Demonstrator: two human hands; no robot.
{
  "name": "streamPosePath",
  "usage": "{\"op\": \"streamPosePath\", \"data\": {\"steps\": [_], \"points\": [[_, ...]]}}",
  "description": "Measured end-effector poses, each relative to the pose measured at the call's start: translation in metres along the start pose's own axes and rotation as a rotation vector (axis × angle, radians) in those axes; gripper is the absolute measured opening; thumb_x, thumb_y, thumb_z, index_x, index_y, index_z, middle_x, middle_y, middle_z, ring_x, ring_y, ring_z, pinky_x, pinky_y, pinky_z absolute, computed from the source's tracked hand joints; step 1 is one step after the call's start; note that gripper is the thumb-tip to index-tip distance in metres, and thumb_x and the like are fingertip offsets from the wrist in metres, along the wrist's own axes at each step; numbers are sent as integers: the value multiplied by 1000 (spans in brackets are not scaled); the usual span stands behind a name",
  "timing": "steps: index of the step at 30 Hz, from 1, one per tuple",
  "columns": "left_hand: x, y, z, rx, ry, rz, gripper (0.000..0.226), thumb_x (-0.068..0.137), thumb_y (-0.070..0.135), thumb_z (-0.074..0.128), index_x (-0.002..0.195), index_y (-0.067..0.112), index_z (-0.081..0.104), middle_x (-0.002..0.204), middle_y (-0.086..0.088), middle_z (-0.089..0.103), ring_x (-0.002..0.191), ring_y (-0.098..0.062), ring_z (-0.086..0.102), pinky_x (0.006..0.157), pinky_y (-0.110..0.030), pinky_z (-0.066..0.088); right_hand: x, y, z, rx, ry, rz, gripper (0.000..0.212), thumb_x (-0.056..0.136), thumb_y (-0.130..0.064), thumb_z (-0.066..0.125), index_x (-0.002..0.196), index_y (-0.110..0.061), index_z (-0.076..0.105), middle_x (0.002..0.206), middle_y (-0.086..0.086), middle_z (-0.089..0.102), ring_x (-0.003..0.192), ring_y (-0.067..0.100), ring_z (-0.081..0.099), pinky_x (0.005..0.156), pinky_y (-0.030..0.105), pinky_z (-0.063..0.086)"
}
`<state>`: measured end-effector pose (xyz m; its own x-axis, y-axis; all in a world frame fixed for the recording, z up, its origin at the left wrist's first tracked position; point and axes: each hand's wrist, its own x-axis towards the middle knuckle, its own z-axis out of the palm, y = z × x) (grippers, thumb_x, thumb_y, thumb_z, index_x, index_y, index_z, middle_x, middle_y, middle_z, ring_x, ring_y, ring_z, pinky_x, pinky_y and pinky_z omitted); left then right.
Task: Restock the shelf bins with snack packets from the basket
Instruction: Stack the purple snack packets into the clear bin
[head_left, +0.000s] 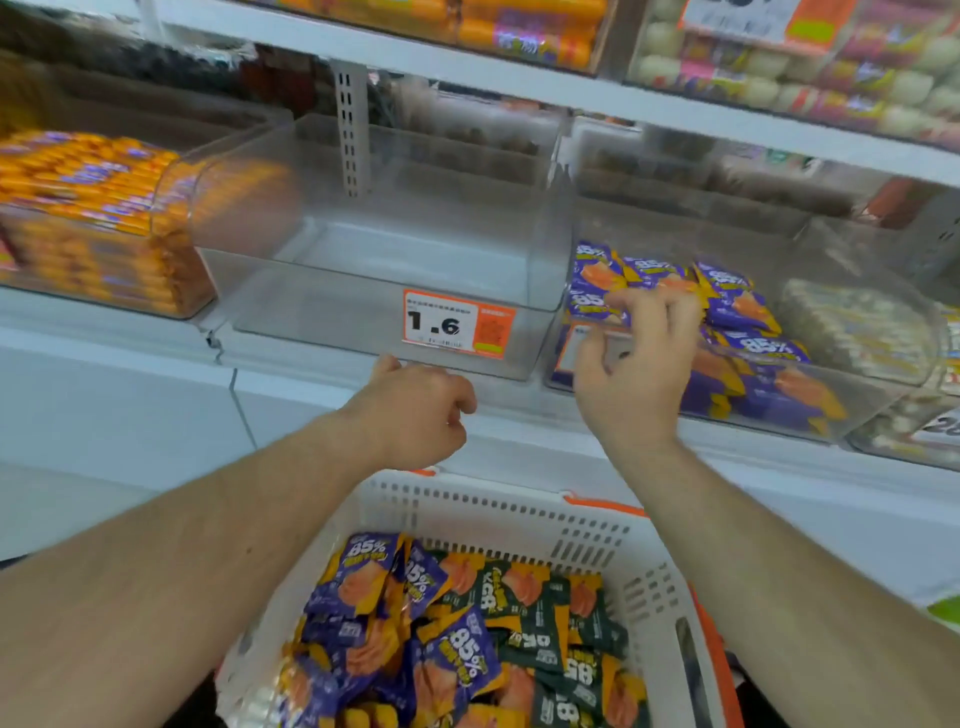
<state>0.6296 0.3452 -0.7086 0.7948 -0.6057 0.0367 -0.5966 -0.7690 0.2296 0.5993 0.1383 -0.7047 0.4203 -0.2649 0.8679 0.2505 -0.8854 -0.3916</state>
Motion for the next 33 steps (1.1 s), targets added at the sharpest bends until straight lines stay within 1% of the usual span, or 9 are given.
{"op": "streamPosePath", "data": {"steps": [4,9,12,15,18,20,22,26,33], "points": [[-21,-22,15,85,-466,-66,36,96,32,49,131,32,51,133,10,55,124,-16,49,104,-36,30,-132,-25,16,140,-635,535,8,85,-7,62,78,-10,60,75,3,57,72,20,53,68,33,46],[-30,-31,38,115,-630,-38,25,97,31,47,114,16,57,124,-7,59,108,-26,57,89,-37,46,-212,-47,49,128,-1213,1071,36,90,-41,66,71,-15,49,68,5,50,66,18,51,66,34,42],[-30,-41,47,113,-636,-50,14,96,34,46,94,20,45,105,-7,58,92,-25,55,87,-40,47,-223,-64,66,276,-1387,1337,51,95,-50,54,127,-11,58,128,4,58,112,25,56,92,37,44],[-31,-44,47,100,-637,-75,30,97,35,45,107,11,58,114,-2,61,101,-24,58,95,-43,48,-232,-74,81,317,-1544,1283,57,99,-52,45,145,-18,44,150,2,41,127,25,45,101,39,39],[-34,-43,45,75,-660,-91,38,98,30,46,132,17,55,132,-1,57,117,-24,55,100,-42,45,-245,-72,92,231,-1563,1229,56,97,-51,50,137,-12,53,147,11,46,125,28,50,105,44,43],[-36,-44,45,73,-666,-100,36,96,28,47,129,17,58,129,-3,59,115,-24,57,99,-43,47,-250,-69,94,121,-1518,1128,51,99,-47,48,134,-11,58,110,14,68,90,28,64,80,42,54],[-36,-46,47,87,-670,-118,34,95,27,48,124,15,60,124,-6,62,112,-25,59,97,-43,49,-250,-64,94,8,-1441,1055,39,100,-44,47,122,-19,68,76,6,68,58,21,56,57,37,47],[-34,-46,48,117,-676,-117,19,94,26,48,105,14,57,124,-9,62,107,-23,59,96,-42,49,-241,-54,90,-113,-1239,1127,15,95,-28,60,97,-26,75,100,0,72,74,17,64,57,30,52],[-19,-27,37,104,-655,-96,45,96,30,50,140,22,45,142,-3,48,125,-23,49,102,-37,43,-189,-19,43,186,-1055,1300,23,86,5,58,84,-16,66,101,10,64,77,20,57,55,28,45]]}}
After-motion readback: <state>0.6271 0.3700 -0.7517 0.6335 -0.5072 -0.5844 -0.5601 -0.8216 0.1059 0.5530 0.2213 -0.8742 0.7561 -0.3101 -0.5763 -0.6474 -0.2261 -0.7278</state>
